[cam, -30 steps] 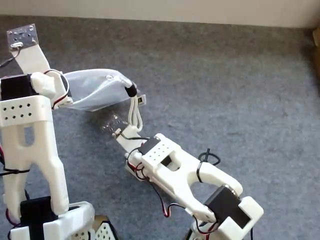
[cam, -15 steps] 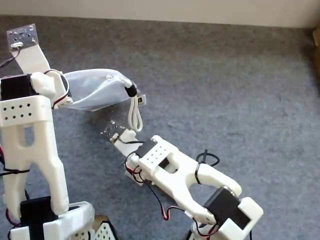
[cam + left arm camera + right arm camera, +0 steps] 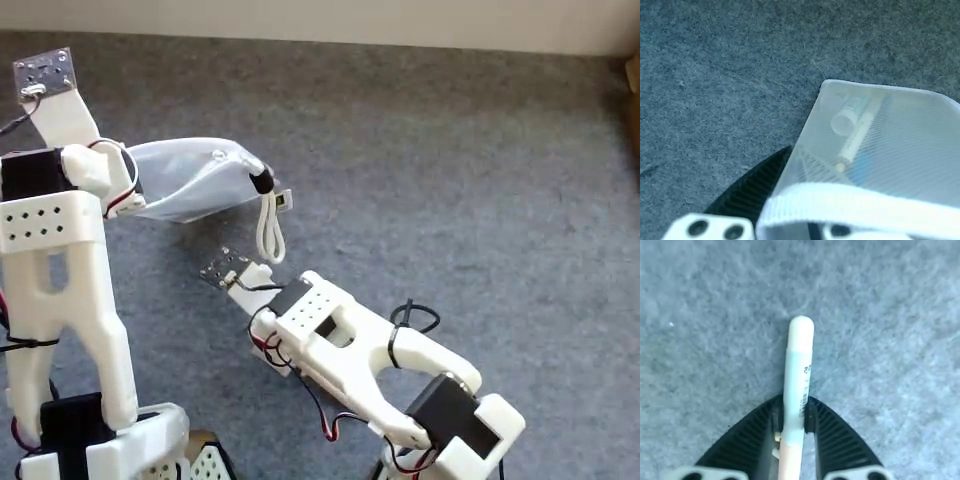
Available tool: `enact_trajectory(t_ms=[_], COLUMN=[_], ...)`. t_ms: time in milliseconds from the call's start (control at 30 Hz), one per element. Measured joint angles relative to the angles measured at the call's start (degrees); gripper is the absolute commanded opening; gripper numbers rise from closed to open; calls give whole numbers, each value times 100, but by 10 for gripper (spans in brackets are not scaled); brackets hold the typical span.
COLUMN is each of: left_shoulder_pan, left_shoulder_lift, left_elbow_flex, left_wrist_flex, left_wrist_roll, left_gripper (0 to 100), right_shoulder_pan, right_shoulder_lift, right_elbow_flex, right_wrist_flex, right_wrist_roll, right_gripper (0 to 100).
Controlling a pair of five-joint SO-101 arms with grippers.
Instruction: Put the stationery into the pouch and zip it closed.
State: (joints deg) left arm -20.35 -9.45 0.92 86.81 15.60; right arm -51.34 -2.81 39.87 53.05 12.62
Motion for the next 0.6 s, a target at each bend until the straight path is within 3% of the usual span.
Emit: enact_trajectory(t_ms=[600], left_shoulder_pan=[0], left_shoulder_lift=[0], left_elbow_flex=[0], left_wrist_flex=[0], left_wrist_roll=[0], left_gripper=[6], right_shoulder_pan=[0], right_shoulder_lift=[0], right_elbow_flex=[0], right_wrist_flex=[747], right_wrist_roll=[202], right_gripper=[5])
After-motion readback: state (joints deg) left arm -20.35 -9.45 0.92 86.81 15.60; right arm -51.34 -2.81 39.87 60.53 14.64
